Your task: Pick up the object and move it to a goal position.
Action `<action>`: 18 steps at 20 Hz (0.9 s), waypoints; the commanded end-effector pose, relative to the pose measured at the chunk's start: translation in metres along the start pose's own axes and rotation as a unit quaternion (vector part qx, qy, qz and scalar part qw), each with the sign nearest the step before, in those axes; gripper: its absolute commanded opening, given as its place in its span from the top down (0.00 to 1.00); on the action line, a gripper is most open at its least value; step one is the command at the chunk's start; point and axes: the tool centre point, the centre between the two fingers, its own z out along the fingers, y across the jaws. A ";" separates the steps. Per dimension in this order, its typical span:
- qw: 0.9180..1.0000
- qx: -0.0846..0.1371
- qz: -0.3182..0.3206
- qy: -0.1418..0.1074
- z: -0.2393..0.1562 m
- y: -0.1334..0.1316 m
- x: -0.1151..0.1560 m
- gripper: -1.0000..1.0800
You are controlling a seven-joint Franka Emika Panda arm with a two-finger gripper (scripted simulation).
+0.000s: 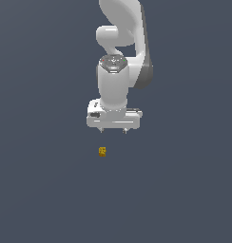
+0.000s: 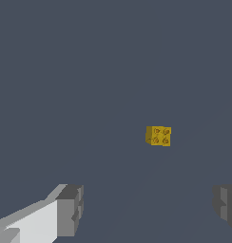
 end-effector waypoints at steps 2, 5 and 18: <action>1.000 0.001 0.004 -0.003 0.011 0.006 0.004 0.04; 1.000 0.003 0.009 -0.005 0.026 0.014 0.008 0.04; 0.999 0.007 0.032 -0.018 0.097 0.053 0.023 0.04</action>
